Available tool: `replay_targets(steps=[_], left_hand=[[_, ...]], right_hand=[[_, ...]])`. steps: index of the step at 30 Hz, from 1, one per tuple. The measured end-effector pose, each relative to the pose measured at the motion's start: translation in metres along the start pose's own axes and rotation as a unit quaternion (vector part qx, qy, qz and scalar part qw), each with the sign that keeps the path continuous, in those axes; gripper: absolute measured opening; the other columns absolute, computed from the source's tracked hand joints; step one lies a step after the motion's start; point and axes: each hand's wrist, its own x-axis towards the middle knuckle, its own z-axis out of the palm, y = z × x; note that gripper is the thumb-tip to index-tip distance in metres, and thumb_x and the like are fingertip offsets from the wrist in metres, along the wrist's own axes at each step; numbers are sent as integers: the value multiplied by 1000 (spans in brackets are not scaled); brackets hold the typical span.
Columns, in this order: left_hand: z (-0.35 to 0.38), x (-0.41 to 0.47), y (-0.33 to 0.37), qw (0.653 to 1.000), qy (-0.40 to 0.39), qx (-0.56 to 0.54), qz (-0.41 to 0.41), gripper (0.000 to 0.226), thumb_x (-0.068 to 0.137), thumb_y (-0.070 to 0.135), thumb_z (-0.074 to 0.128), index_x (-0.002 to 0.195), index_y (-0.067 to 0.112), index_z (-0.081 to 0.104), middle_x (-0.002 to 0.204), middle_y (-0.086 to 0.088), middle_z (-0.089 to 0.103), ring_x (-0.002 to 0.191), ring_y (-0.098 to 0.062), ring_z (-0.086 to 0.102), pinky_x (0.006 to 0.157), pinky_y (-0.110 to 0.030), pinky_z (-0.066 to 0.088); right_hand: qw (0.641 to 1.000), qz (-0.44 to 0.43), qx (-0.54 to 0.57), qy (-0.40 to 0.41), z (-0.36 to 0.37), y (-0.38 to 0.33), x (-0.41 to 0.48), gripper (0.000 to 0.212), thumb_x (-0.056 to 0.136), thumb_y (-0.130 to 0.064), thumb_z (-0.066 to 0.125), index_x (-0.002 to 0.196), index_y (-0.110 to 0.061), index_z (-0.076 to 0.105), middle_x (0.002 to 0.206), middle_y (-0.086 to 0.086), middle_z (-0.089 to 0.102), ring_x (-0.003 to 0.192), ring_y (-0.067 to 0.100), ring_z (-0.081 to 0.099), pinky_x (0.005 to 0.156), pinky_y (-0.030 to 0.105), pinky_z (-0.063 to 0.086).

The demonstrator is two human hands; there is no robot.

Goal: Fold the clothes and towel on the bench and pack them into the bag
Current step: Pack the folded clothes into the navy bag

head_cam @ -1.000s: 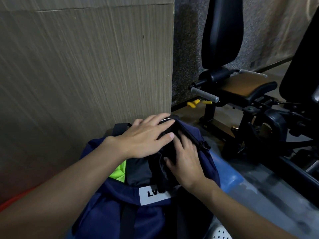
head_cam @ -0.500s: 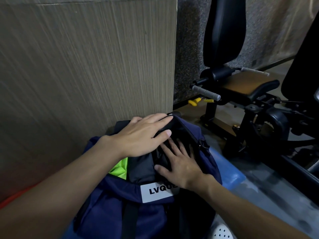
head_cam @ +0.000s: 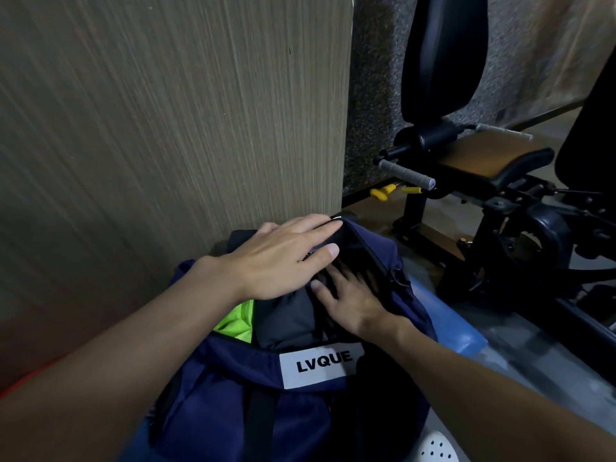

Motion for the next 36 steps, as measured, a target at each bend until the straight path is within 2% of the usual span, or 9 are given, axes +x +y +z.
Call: replay_targets(steps=[3,6,8,11,16,26,28,32,36], left_hand=[[-1,-2,-1,1000,-13,5,-9,60,102,57,19,158,36,14,164,16,12,149,-2,9,119,-40,14],[-3,-5,-4,1000,-15,14,-7,61,101,56,19,158,35,14,164,16,10,149,-1,8,119,-39,13],[-2,-4,-6,1000,-8,8,-1,67,97,65,14,157,34,17,162,18,12,148,-1,12,118,-40,16],[-1,-4,-7,1000,14,9,9,81,86,69,4,154,32,26,159,19,19,145,0,18,117,-40,20],[-2,-1,-2,999,36,-25,18,79,88,67,6,154,30,29,160,20,19,146,-1,20,117,-42,20],[-10,-1,4,998,28,-64,9,55,104,52,18,152,30,33,155,24,22,142,3,22,117,-42,19],[-10,-1,4,996,36,-81,13,57,102,53,19,151,29,35,151,27,23,139,5,23,117,-43,20],[-3,2,-1,990,47,-128,28,71,93,65,14,151,30,38,144,39,23,138,10,26,118,-45,22],[-1,2,-6,985,56,-160,25,75,91,68,13,151,30,38,150,34,25,140,8,27,119,-45,23]], right_hand=[[1000,-3,-19,15,-3,0,2,68,96,-63,31,156,-34,15,164,1,15,150,26,9,119,37,4],[990,-86,-96,48,-5,-3,-17,75,88,-72,21,155,-39,13,164,-7,8,151,19,1,119,44,-2],[986,-113,-123,21,-5,-2,-28,80,82,-76,16,154,-42,6,164,-12,-4,150,16,-10,119,50,-7],[990,-79,-109,-44,-5,6,-32,81,87,-76,33,154,-43,2,163,-15,-13,150,23,-13,120,51,-4],[995,-60,-65,-50,-8,11,-16,71,96,-61,40,156,-36,11,164,-8,-6,151,23,-8,117,30,-7],[997,-38,-64,-17,1,12,-1,68,96,-62,35,155,-38,10,165,-8,0,151,22,-2,118,32,-2],[995,-61,-84,9,2,11,-4,65,97,-61,34,155,-41,11,164,-11,2,150,24,0,120,39,3],[997,-56,-49,-10,6,17,10,66,96,-61,34,155,-41,11,165,-5,3,151,22,3,120,31,-1],[998,-45,-34,-27,7,20,30,63,99,-55,36,155,-35,16,164,0,12,151,19,8,122,32,5]])
